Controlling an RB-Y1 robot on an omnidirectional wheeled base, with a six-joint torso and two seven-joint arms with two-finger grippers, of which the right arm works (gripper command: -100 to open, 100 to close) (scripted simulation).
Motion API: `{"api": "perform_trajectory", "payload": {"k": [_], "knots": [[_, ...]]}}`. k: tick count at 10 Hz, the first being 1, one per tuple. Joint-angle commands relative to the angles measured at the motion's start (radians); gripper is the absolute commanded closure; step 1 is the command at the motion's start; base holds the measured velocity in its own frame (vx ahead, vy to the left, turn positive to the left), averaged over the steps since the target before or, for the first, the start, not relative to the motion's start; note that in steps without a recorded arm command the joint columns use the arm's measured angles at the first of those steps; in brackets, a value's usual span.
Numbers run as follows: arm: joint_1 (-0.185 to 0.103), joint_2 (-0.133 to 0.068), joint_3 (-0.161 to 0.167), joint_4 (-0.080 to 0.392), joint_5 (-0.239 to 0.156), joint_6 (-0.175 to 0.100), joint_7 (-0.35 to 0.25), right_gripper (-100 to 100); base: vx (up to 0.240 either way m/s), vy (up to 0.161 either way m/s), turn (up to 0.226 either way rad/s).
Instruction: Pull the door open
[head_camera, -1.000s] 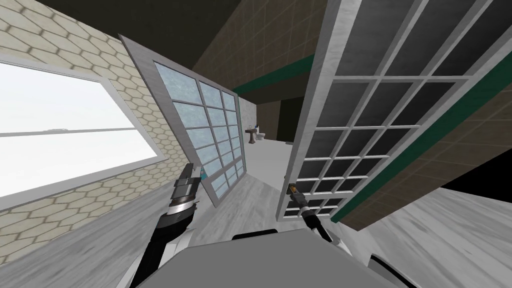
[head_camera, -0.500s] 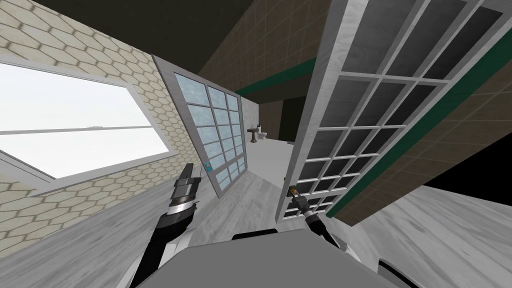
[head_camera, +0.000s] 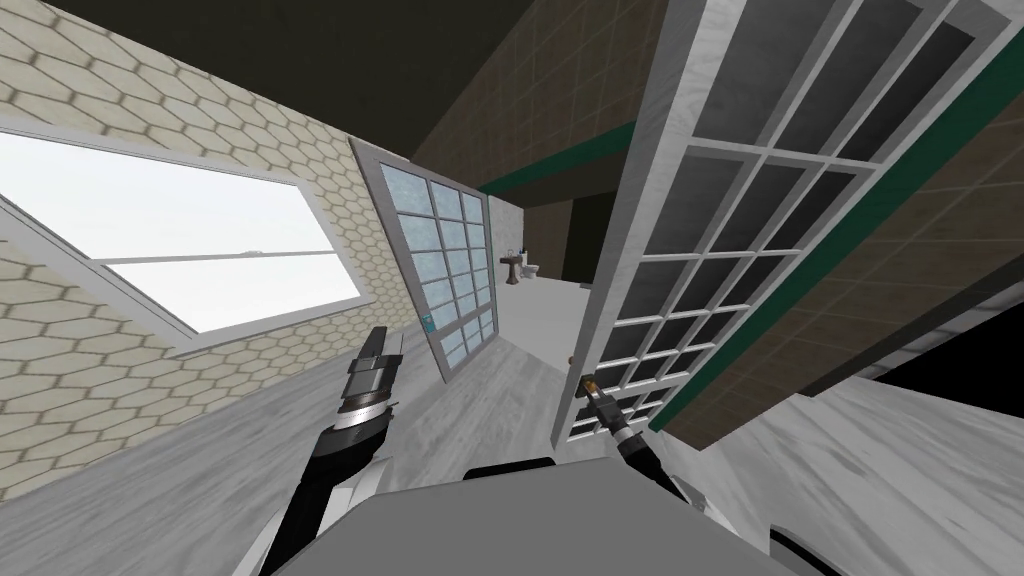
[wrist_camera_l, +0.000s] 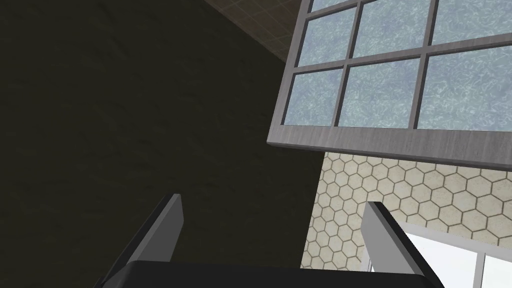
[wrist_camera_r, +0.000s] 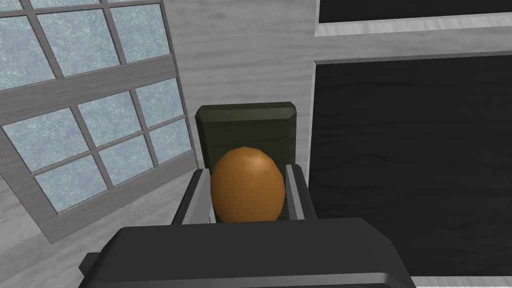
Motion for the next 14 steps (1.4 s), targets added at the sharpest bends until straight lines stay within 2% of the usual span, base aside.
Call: {"api": "perform_trajectory", "payload": {"k": [1,6,7,8,14], "knots": [[0.011,-0.009,0.011,0.002,0.006,-0.023,-0.012,100,-0.193,-0.081,0.148],[0.034,-0.035,0.038,0.021,0.021,-0.086,-0.045,100,-0.196,-0.079,0.131],[0.031,-0.031,0.035,0.017,0.020,-0.074,-0.039,100,-0.090,-0.025,0.020],[0.035,-0.034,0.042,0.029,0.022,-0.089,-0.046,100,-0.149,-0.054,0.175],[0.040,-0.042,0.056,0.064,0.024,-0.140,-0.064,100,-0.175,-0.075,0.144]]}}
